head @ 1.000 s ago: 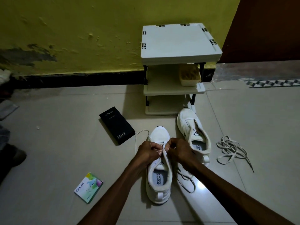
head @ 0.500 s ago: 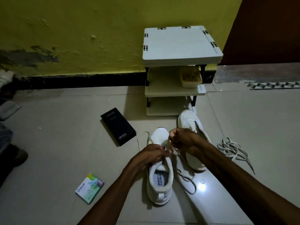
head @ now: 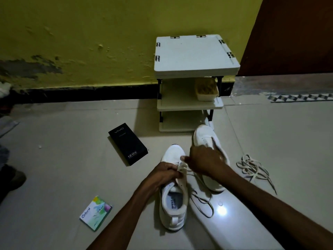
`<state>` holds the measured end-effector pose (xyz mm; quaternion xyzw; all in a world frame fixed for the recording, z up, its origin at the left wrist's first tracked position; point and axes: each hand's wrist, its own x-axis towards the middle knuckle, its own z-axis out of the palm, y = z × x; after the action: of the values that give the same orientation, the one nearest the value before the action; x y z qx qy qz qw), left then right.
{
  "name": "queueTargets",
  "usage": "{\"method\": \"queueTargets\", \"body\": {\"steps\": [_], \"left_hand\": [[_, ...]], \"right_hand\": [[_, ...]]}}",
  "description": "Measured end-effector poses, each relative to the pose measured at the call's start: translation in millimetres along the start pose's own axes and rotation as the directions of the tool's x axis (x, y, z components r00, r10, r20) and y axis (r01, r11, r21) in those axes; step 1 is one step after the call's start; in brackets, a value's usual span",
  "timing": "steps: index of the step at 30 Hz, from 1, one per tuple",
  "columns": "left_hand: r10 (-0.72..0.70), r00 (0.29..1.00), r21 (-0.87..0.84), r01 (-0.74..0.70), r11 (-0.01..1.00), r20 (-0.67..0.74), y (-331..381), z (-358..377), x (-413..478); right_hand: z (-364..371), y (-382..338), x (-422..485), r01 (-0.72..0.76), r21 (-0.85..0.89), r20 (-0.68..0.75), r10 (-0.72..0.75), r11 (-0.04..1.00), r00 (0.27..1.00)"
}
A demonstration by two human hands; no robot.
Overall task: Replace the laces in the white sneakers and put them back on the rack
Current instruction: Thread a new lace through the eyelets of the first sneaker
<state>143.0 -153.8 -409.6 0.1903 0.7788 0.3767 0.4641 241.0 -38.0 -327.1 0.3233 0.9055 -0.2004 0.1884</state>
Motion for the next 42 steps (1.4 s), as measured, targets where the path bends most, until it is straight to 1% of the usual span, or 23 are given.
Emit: {"method": "queueTargets", "body": {"steps": [1, 2, 4, 5, 6, 8, 10, 12, 14, 15, 16, 18, 19, 21, 23, 26, 28, 30, 34, 36, 38, 40, 42], "left_hand": [[0.003, 1.000, 0.015, -0.002, 1.000, -0.007, 1.3, 0.2, -0.8], [0.007, 1.000, 0.023, -0.006, 1.000, -0.007, 1.8, -0.1, -1.9], [0.014, 1.000, 0.011, -0.014, 1.000, 0.001, 0.8, -0.2, -2.1], [0.016, 1.000, 0.004, -0.016, 1.000, 0.010, 0.0, -0.7, -2.0], [0.012, 1.000, -0.007, -0.012, 1.000, 0.015, -1.4, -1.6, -2.2], [-0.007, 1.000, -0.022, 0.007, 1.000, 0.016, -2.1, -3.0, -2.8], [-0.022, 1.000, 0.016, 0.022, 1.000, 0.003, -2.9, -1.8, -1.5], [-0.020, 0.999, 0.066, 0.022, 0.998, -0.043, -2.9, 1.3, -3.3], [0.022, 0.993, 0.051, -0.016, 0.999, -0.118, -2.9, 3.9, -5.6], [0.060, 0.989, 0.074, -0.051, 0.996, -0.138, -1.8, 3.6, -7.8], [0.097, 0.985, 0.136, -0.078, 0.988, -0.139, 0.6, 1.9, -9.0], [0.135, 0.982, 0.245, -0.100, 0.964, -0.130, 6.4, -4.8, -10.7], [0.157, 0.978, 0.267, -0.116, 0.957, -0.135, 8.5, -9.5, -9.0], [0.206, 0.967, 0.256, -0.162, 0.953, -0.153, 12.6, -17.7, -7.2], [0.282, 0.944, 0.188, -0.250, 0.950, -0.172, 7.8, -20.8, -1.9], [0.396, 0.902, 0.209, -0.360, 0.909, -0.171, 5.0, -19.1, -5.1], [0.373, 0.924, 0.203, -0.350, 0.915, -0.087, 0.8, -15.7, -7.7], [0.296, 0.955, 0.241, -0.280, 0.929, -0.028, -6.4, -12.4, -5.3], [0.231, 0.971, 0.262, -0.208, 0.942, -0.059, -13.6, -6.2, 0.4], [0.231, 0.970, 0.260, -0.204, 0.944, -0.075, -15.9, -4.8, 0.9], [0.239, 0.967, 0.265, -0.207, 0.942, -0.092, -18.8, -3.3, 1.6], [0.244, 0.962, 0.270, -0.204, 0.941, -0.122, -22.0, -2.1, 3.9], [0.269, 0.953, 0.281, -0.223, 0.934, -0.140, -22.2, -1.5, 5.6]], "right_hand": [[12.2, 0.9, 3.0, -0.007, -0.127, 0.037, 0.011, 0.992, 0.999], [20.2, 2.1, 7.0, 0.011, -0.121, 0.119, 0.004, 0.993, 0.993], [18.1, 5.9, 12.3, 0.044, 0.119, 0.259, -0.074, 0.992, 0.963], [8.7, 7.1, 10.3, 0.045, 0.297, 0.243, -0.121, 0.954, 0.962], [-3.9, 7.0, 6.3, 0.072, 0.491, 0.172, -0.177, 0.868, 0.969], [-37.6, 3.8, -5.7, 0.194, 0.785, -0.031, -0.276, 0.588, 0.961], [-66.1, -1.4, -16.9, 0.298, 0.885, -0.187, -0.313, 0.357, 0.931], [-75.3, -7.8, -21.1, 0.345, 0.900, -0.243, -0.350, 0.267, 0.905], [-64.4, -12.3, -21.7, 0.319, 0.896, -0.210, -0.337, 0.310, 0.918], [-54.7, -13.1, -20.7, 0.322, 0.860, -0.216, -0.289, 0.395, 0.932], [-43.2, -11.0, -16.6, 0.342, 0.776, -0.254, -0.233, 0.530, 0.939], [-20.3, -1.3, -1.3, 0.315, 0.482, -0.324, -0.167, 0.818, 0.931], [-10.1, 4.0, 6.7, 0.245, 0.344, -0.301, -0.140, 0.906, 0.943], [10.7, 12.0, 18.0, 0.119, 0.141, -0.185, -0.092, 0.983, 0.978], [27.3, 17.1, 23.8, 0.062, 0.055, -0.048, -0.059, 0.997, 0.997], [35.3, 19.7, 28.2, 0.045, 0.083, 0.079, -0.052, 0.995, 0.996], [32.7, 20.6, 31.0, 0.056, 0.131, 0.056, -0.064, 0.990, 0.996], [26.1, 18.3, 28.5, 0.089, 0.173, 0.024, -0.094, 0.981, 0.995], [8.1, 12.3, 16.5, 0.125, 0.291, -0.032, -0.121, 0.949, 0.992], [-13.8, 7.8, 6.9, 0.136, 0.492, -0.077, -0.112, 0.860, 0.991], [-41.1, 2.7, -4.4, 0.172, 0.666, -0.131, -0.114, 0.726, 0.985], [-59.3, -3.6, -15.0, 0.216, 0.703, -0.175, -0.130, 0.678, 0.976], [-61.0, -6.7, -21.8, 0.243, 0.692, -0.190, -0.154, 0.679, 0.970]]}}
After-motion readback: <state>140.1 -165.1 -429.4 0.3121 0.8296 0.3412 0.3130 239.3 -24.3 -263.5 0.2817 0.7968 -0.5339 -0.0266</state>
